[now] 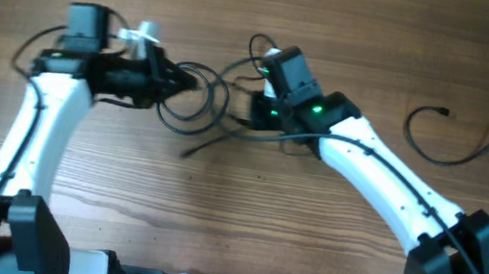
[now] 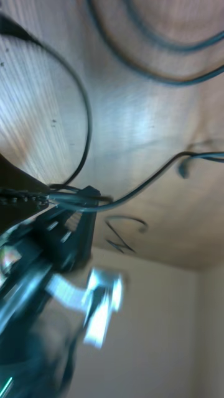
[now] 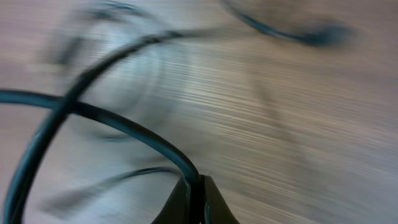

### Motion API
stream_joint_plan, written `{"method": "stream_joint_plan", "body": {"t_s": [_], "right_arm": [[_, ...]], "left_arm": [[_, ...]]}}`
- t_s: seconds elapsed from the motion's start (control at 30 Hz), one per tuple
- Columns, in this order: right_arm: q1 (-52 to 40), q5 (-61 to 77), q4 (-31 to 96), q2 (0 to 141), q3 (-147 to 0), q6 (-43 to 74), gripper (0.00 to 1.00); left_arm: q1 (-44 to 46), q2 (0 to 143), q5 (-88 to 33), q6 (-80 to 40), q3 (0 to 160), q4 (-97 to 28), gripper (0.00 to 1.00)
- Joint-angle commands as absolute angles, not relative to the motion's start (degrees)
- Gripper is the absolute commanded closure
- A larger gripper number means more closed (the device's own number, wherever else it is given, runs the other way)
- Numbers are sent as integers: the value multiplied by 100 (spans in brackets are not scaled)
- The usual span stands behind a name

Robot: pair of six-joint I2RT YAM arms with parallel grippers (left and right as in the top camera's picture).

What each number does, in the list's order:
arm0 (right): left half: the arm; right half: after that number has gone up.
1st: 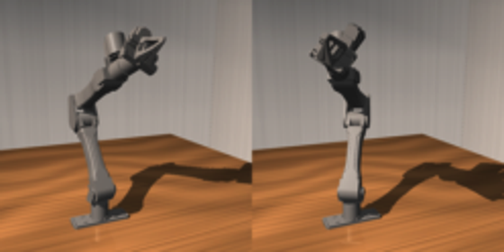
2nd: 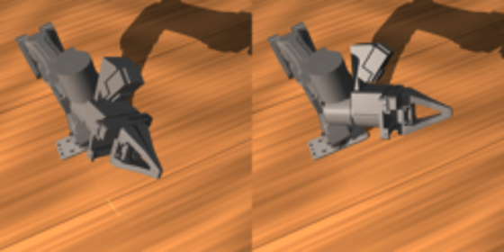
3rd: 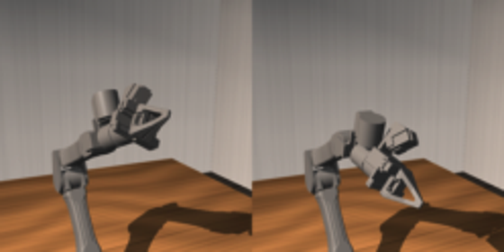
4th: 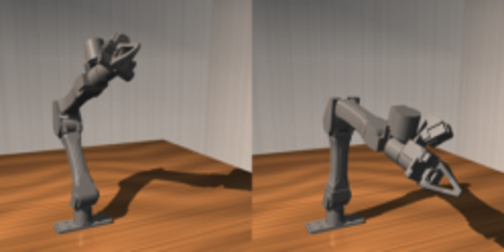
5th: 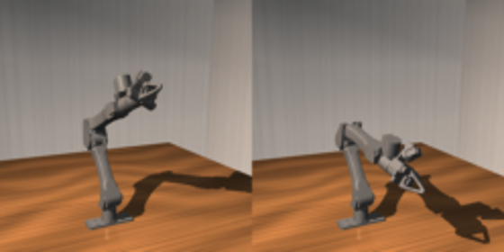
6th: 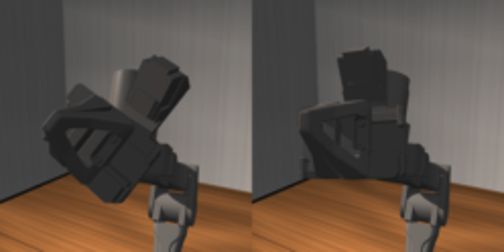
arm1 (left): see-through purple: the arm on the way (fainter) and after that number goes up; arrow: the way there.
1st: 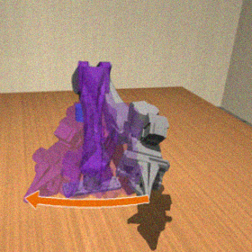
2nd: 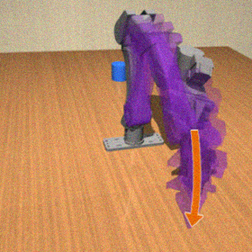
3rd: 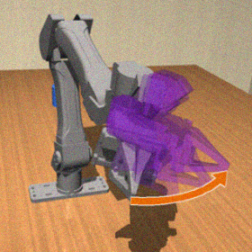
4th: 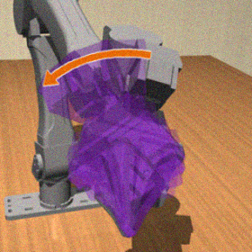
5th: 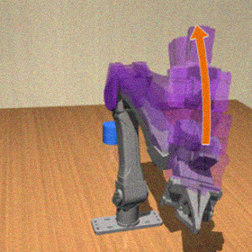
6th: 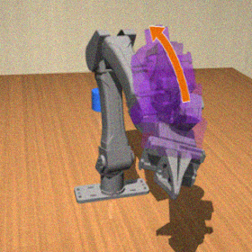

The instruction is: Untangle cables

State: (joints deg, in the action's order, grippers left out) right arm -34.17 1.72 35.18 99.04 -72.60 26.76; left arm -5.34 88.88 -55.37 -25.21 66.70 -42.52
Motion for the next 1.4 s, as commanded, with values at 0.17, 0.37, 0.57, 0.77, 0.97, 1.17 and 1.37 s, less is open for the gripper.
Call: {"method": "stream_joint_plan", "body": {"t_s": [0.17, 0.37, 0.57, 0.77, 0.97, 1.17, 1.37], "right_arm": [[-2432, -460, 3776, 10379, -6963, 2681, 96], [-2661, 2445, 2987, 10381, -6963, 2250, 96], [-2897, 2447, 2880, 10381, -6963, 2250, 96], [-2897, 2449, 2834, 10381, -6963, 2250, 96], [-2897, 2338, 2810, 10383, -6963, 2248, 96], [-2897, 2187, 2812, 10383, -6963, 2255, 96], [-2897, 2189, 2810, 10383, -6963, 2268, 96]], "left_arm": [[-1721, 8744, -7133, -1667, 6740, -4521, 96], [-252, 8744, -4917, -2272, 6740, -4578, 58], [1181, 8746, -3041, -4018, 6737, -4152, 43], [1450, 8871, -2414, -4744, 6300, -3826, 60], [1260, 8858, -3175, -4823, 6287, -3706, 67], [572, 8368, -3889, -4821, 6348, -3966, 96], [1109, 8405, -2386, -5006, 6274, -4458, 22]]}}
